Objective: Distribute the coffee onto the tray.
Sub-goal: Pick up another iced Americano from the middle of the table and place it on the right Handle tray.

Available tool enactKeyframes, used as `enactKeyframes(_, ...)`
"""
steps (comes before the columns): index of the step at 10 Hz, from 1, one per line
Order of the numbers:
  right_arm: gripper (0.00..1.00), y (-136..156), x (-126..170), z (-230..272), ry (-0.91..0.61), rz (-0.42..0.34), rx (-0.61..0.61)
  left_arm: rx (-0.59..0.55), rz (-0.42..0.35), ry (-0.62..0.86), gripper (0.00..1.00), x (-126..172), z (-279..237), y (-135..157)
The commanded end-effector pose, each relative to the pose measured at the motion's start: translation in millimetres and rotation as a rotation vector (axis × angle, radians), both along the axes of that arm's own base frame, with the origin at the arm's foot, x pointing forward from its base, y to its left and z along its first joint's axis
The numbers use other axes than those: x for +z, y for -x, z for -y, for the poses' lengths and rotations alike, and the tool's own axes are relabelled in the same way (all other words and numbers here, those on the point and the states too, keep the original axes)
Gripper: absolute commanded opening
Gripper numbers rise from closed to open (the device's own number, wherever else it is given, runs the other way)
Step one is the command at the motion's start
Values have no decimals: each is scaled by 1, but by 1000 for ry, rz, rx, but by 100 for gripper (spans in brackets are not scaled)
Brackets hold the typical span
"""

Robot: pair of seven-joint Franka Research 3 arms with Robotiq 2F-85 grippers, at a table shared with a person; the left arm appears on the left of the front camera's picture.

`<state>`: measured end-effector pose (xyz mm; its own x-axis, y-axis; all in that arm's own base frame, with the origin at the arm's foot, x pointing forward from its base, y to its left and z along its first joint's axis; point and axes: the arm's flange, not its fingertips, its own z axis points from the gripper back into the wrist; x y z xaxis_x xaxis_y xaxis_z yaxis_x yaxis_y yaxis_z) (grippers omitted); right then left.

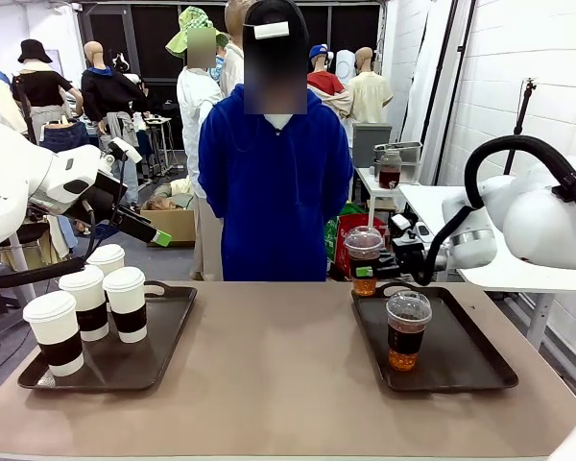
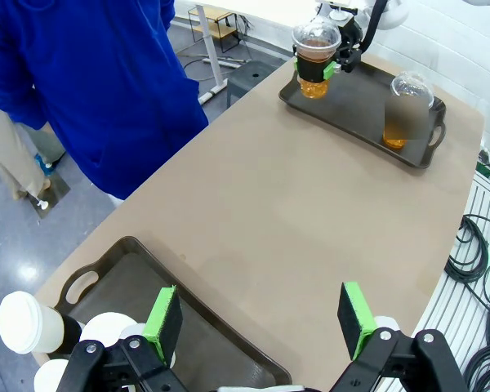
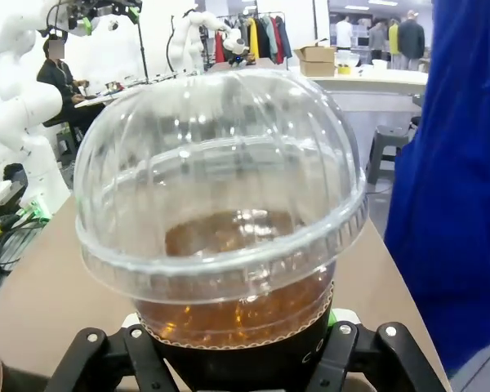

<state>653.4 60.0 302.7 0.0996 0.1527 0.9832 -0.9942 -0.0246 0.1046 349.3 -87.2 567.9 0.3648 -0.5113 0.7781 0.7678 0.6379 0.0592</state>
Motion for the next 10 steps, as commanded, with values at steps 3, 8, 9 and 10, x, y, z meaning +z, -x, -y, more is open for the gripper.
enactKeyframes(3, 69, 21, -15, 22, -101, 47, -39, -2, -2, 7, 100, 0, -1, -1)
enactKeyframes(8, 69, 27, -45, 40, -155, 44, -65, -2, -2, 7, 100, 0, -1, -1)
enactKeyframes(9, 69, 27, -50, 44, -151, 38, -75, -2, -2, 7, 100, 0, -1, -1)
enactKeyframes(10, 69, 27, -53, 48, -151, 34, -78, -2, -2, 7, 100, 0, -1, -1)
